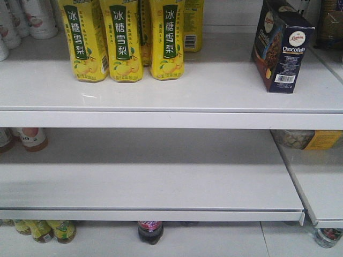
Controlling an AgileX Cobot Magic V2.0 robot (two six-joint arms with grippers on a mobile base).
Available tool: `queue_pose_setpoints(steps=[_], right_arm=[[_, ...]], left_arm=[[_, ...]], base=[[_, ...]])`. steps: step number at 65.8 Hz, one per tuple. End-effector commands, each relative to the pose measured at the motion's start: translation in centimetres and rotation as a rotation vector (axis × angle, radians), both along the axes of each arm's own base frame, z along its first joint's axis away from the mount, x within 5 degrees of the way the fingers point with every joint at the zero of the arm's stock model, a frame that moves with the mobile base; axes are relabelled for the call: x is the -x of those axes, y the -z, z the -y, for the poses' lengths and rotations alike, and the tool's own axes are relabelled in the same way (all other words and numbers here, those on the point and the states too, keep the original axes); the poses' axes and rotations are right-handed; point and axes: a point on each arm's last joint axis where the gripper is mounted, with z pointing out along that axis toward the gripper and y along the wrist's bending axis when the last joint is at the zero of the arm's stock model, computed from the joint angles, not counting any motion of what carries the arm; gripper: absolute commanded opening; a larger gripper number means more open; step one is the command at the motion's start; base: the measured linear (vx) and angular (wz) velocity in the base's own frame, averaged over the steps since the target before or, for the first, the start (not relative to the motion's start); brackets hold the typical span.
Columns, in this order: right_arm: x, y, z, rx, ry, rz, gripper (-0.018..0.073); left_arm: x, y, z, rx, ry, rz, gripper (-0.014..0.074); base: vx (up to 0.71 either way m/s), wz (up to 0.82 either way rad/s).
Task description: Left arm holds basket, right arm returns cookies
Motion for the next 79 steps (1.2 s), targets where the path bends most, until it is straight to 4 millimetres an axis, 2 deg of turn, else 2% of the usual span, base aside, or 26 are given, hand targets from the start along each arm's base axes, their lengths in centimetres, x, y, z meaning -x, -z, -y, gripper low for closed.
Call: queue_pose_setpoints(steps=[1, 18, 79], right_arm=[[-0.11, -0.42, -0.31, 0.04, -0.052, 0.047, -0.0009], [0.09, -0.51, -0.87, 0.036, -0.147, 0.07, -0.0009], [0.08, -0.4, -0.86, 0.04, -0.147, 0.054, -0.0009]], left_arm=[[0.04, -0.79, 0.02, -0.025, 0.004, 0.12, -0.0008], [0.04, -0.79, 0.02, -0.025, 0.004, 0.12, -0.0008], [0.04, -0.79, 0.02, -0.025, 0.004, 0.12, -0.0008]], base=[[0.0, 0.0], [0.0, 0.0], [0.0, 0.0]])
